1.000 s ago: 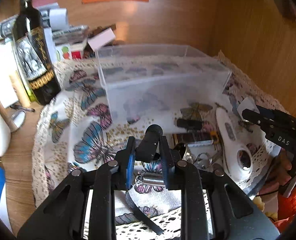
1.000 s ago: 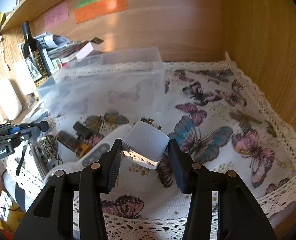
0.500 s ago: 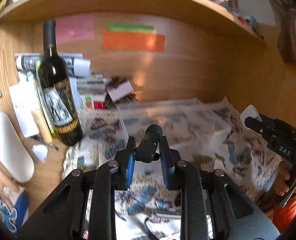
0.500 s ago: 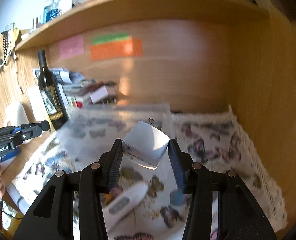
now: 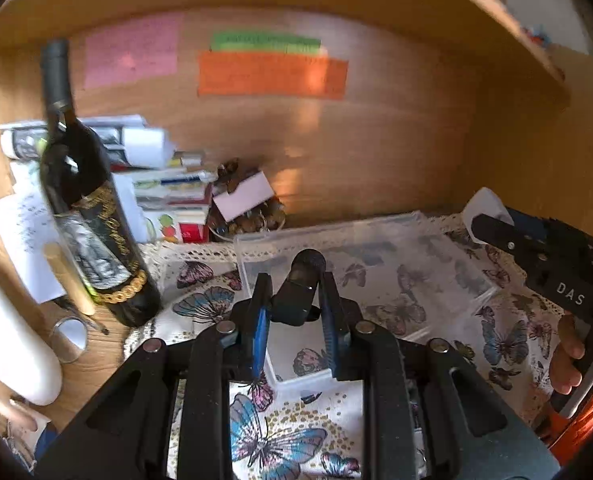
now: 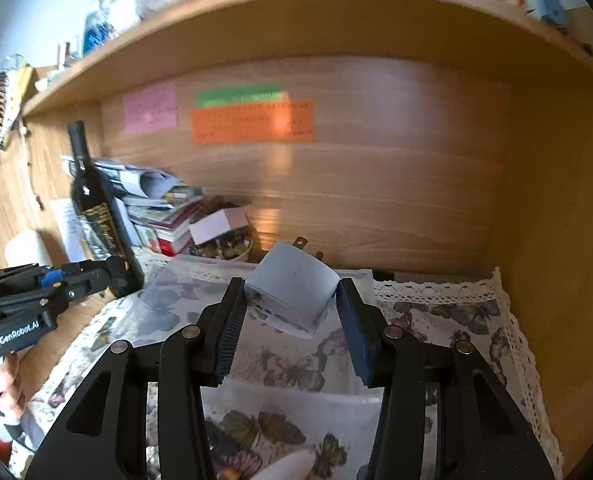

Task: Organize rigid objects
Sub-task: 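Carry the marker and the adapter over the clear plastic box with both grippers, then open both grippers to drop the marker and the adapter into the box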

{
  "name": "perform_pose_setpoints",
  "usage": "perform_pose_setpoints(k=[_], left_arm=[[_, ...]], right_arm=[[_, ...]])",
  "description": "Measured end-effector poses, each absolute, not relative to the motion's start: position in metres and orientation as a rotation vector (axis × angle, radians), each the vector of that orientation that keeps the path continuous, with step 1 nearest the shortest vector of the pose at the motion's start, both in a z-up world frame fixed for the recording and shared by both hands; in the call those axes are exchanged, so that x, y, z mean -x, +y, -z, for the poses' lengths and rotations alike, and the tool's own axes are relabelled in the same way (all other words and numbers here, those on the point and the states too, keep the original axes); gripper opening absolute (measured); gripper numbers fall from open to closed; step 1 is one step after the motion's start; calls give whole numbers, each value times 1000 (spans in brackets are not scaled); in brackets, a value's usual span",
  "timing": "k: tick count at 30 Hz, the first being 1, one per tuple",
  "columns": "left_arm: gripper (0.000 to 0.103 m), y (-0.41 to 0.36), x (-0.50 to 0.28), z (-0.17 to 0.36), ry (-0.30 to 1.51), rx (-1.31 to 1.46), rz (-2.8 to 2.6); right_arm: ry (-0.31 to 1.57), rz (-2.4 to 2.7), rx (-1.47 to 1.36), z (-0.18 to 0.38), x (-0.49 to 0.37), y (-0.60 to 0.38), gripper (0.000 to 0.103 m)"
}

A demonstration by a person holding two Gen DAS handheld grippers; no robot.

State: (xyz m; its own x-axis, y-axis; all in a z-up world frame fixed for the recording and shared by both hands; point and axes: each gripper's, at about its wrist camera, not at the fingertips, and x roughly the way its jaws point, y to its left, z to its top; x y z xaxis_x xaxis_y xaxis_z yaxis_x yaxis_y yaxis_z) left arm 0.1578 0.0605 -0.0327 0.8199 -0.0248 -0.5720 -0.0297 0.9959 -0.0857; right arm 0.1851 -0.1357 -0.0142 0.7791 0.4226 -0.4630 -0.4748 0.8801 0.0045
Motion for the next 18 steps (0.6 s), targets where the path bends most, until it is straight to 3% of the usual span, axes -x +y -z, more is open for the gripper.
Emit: perform_pose_setpoints(k=[10, 18], left_arm=[[23, 57, -217, 73, 782, 73, 10], [23, 43, -232, 90, 811, 7, 1]], right_arm=[[649, -485, 172, 57, -244, -122, 43], [737, -471, 197, 82, -264, -115, 43]])
